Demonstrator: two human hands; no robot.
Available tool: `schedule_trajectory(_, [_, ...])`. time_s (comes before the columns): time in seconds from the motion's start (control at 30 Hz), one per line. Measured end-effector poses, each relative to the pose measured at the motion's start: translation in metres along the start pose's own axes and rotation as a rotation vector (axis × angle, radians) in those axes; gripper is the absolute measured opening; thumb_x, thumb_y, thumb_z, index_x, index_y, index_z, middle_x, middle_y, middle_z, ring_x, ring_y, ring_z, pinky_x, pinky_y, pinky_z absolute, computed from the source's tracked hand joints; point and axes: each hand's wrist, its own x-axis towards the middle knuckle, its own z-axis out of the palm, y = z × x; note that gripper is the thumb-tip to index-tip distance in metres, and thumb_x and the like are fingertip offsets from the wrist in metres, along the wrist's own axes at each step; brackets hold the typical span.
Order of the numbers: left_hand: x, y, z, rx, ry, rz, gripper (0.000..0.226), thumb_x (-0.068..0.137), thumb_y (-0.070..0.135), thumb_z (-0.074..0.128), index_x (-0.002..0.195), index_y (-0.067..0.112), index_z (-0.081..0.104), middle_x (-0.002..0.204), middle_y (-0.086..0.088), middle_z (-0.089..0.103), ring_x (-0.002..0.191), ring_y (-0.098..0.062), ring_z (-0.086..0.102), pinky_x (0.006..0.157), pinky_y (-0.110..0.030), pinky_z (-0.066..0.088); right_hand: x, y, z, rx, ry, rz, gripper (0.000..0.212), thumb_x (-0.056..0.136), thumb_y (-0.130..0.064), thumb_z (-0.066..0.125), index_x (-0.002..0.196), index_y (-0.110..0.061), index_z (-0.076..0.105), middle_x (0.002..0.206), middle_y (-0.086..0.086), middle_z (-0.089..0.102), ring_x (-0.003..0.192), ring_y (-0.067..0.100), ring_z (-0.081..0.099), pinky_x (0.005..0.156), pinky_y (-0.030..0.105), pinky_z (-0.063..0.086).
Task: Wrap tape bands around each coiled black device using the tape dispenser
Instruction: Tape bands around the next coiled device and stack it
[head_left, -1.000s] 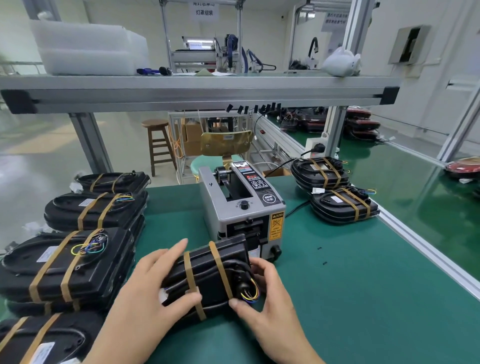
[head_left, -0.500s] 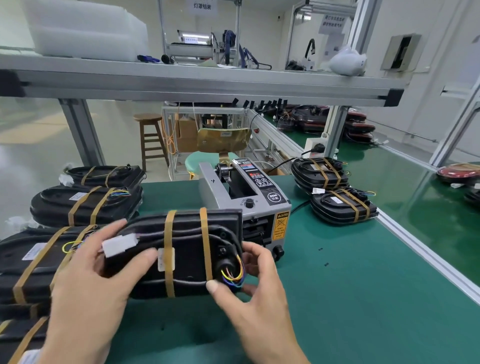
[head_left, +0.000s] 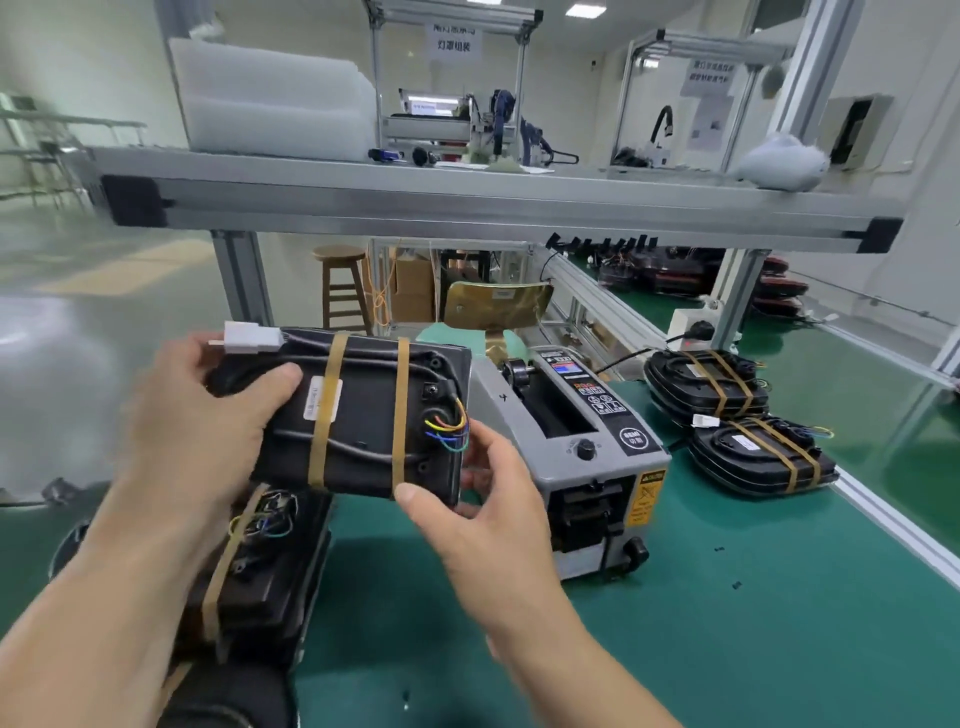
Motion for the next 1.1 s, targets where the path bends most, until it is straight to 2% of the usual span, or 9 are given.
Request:
schedule_trajectory(0.13, [0.031,0.004,-0.004,0.051,-0.003,-0.03,0.019,0.086,0.015,0.07,0.098,0.027,0.063,0.088,0.008,0.064,0.07,-0.008,0.063,0.053,-0.025,0.049,0.022,-0.003,0.023,0.025,-0.019,0.029,0.059,0.067,-0.048,0.075,0.121,-0.038,0.054,0.117,-0.016,0.061,0.105,0.0,0.058,0.095,0.029,0.051])
schedule_trajectory(0.3, [0.059,-0.006,-0.011,0.072,0.034,-0.119,0.027,0.088,0.001,0.064,0.072,0.023,0.058,0.073,0.004,0.058,0.063,-0.01,0.054,0.034,-0.008,0.04,0.037,-0.003,0.053,0.056,-0.054,0.093,0.068,0.063,-0.056,0.075,0.124,-0.037,0.05,0.116,-0.01,0.06,0.095,-0.001,0.06,0.093,0.026,0.052])
schedule_trajectory(0.4, [0.067,-0.014,-0.014,0.044,0.051,-0.169,0.021,0.089,0.0,0.062,0.095,0.02,0.059,0.075,0.003,0.055,0.062,-0.01,0.052,0.032,-0.008,0.038,0.043,-0.003,0.061,0.05,-0.067,0.123,0.072,0.066,-0.053,0.076,0.13,-0.038,0.045,0.116,-0.009,0.057,0.098,0.001,0.059,0.095,0.027,0.051])
schedule_trajectory(0.53, [0.073,-0.02,-0.019,0.001,0.066,-0.237,0.022,0.091,0.001,0.061,0.109,0.013,0.06,0.079,-0.004,0.058,0.06,-0.012,0.059,0.035,-0.01,0.042,0.053,-0.005,0.064,0.043,-0.083,0.143,0.062,0.069,-0.052,0.078,0.121,-0.034,0.051,0.107,-0.008,0.059,0.096,0.007,0.061,0.083,0.023,0.049])
schedule_trajectory(0.63, [0.08,-0.019,-0.025,0.0,0.057,-0.278,0.011,0.091,0.002,0.06,0.086,0.011,0.063,0.076,-0.005,0.061,0.047,-0.006,0.063,0.043,-0.018,0.048,0.068,-0.01,0.066,0.087,-0.116,0.14,0.033,0.076,-0.046,0.079,0.097,-0.038,0.055,0.088,-0.009,0.058,0.085,0.011,0.061,0.075,0.026,0.051])
schedule_trajectory(0.73, [0.087,-0.02,-0.028,0.014,0.042,-0.305,0.022,0.091,0.003,0.058,0.074,0.016,0.062,0.072,-0.005,0.063,0.059,-0.014,0.063,0.057,-0.027,0.049,0.079,-0.015,0.071,0.101,-0.133,0.151,0.021,0.082,-0.044,0.076,0.087,-0.034,0.058,0.091,-0.003,0.059,0.084,0.014,0.06,0.078,0.028,0.053])
schedule_trajectory(0.9, [0.098,-0.028,-0.032,0.029,0.073,-0.339,0.02,0.089,0.005,0.06,0.073,0.015,0.062,0.07,-0.006,0.062,0.067,-0.019,0.061,0.063,-0.032,0.049,0.085,-0.014,0.082,0.099,-0.137,0.201,0.032,0.084,-0.046,0.072,0.107,-0.023,0.067,0.113,0.008,0.067,0.101,0.027,0.065,0.092,0.039,0.053])
schedule_trajectory(0.97, [0.099,-0.035,-0.036,0.052,0.076,-0.349,0.019,0.088,0.005,0.061,0.071,0.015,0.061,0.067,-0.005,0.06,0.066,-0.019,0.059,0.066,-0.033,0.048,0.08,-0.007,0.086,0.119,-0.141,0.212,0.04,0.081,-0.049,0.073,0.111,-0.025,0.065,0.108,0.003,0.068,0.1,0.023,0.066,0.092,0.037,0.055])
schedule_trajectory(1.1, [0.102,-0.05,-0.046,0.038,0.096,-0.403,0.019,0.085,0.002,0.061,0.07,0.013,0.06,0.065,-0.006,0.058,0.067,-0.02,0.058,0.064,-0.032,0.047,0.072,0.006,0.094,0.132,-0.156,0.191,0.031,0.072,-0.049,0.076,0.091,-0.037,0.054,0.088,-0.009,0.062,0.093,0.016,0.067,0.091,0.041,0.057])
